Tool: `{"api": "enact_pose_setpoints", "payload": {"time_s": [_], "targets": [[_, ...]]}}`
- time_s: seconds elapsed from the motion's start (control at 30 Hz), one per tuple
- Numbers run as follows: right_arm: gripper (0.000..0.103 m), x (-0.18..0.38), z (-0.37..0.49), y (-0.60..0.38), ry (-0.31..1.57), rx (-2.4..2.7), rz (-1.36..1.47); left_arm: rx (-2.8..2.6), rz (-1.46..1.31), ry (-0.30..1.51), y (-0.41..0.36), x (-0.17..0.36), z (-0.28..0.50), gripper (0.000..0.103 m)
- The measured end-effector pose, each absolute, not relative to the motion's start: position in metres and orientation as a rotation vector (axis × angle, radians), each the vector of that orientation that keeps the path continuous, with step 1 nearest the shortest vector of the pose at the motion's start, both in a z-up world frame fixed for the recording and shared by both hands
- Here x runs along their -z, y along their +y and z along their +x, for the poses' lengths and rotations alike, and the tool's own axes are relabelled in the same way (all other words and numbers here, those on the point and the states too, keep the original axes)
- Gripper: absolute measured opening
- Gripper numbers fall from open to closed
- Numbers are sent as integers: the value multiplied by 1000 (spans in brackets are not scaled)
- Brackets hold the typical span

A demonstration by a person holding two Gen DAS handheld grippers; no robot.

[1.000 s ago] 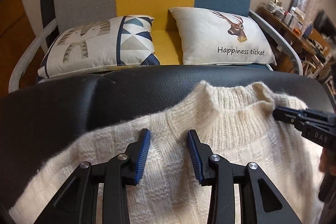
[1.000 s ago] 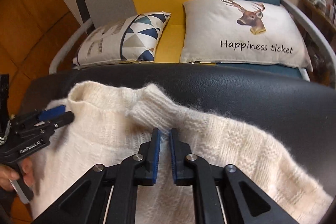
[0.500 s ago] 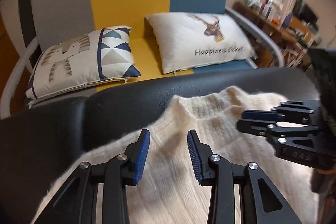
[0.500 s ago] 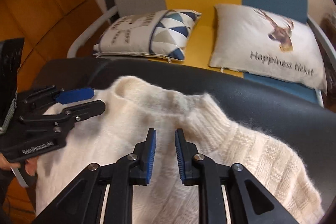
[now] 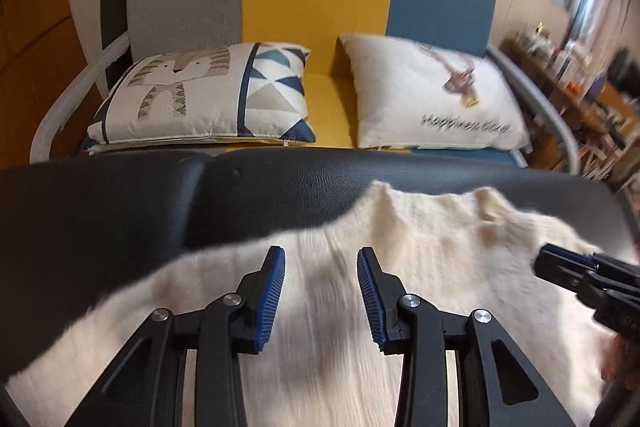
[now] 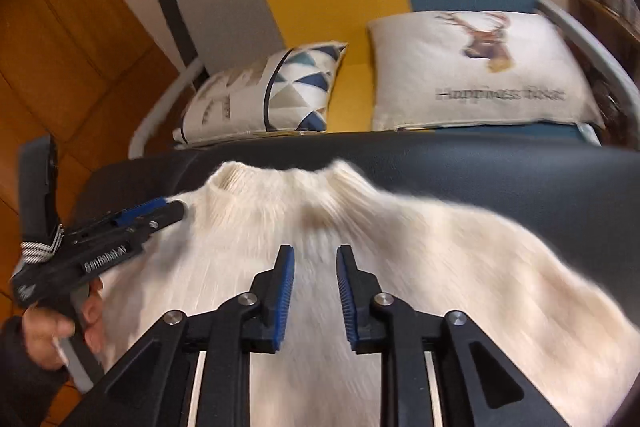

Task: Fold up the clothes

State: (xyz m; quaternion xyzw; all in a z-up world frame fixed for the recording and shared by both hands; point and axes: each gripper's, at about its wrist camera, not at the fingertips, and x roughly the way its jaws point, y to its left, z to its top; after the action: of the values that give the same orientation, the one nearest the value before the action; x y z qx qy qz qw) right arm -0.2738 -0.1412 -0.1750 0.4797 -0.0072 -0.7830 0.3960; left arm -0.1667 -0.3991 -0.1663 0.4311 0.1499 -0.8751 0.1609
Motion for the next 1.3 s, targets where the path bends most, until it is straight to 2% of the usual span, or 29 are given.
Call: {"api": "enact_pose_setpoints", "payload": {"time_s": [0.07,0.2,0.37,0.57,0.63,0.7,0.97,1.13,1.3], "targets": [[21,167,-267,-89,-38,2054,1223,2532,1192,477,-393,156,-134,39],[21,174,-261,9,52,2234,1348,2559,1167,517,-375,151,-63,39],[21,196,-263,92,29,2399,1492,2509,1225,480,-350,164,17,39],[19,218,-278,121,37,2499,1548,2388,1340,328,-331,193,58,39],[19,219,-283,120,86,2545,1534,2379,1332,360,-332,201,67,40],[19,219,-284,120,112,2556,1522,2367,1328,365,-335,201,70,46],[22,191,-276,163,-107,2560,1484,2405,1285,339,-321,166,50,45],[22,188,-303,197,-114,2664,1528,2541,1263,315,-289,144,-5,45],[22,192,-323,213,-161,2708,1557,2720,1276,186,-230,129,-82,45]]}}
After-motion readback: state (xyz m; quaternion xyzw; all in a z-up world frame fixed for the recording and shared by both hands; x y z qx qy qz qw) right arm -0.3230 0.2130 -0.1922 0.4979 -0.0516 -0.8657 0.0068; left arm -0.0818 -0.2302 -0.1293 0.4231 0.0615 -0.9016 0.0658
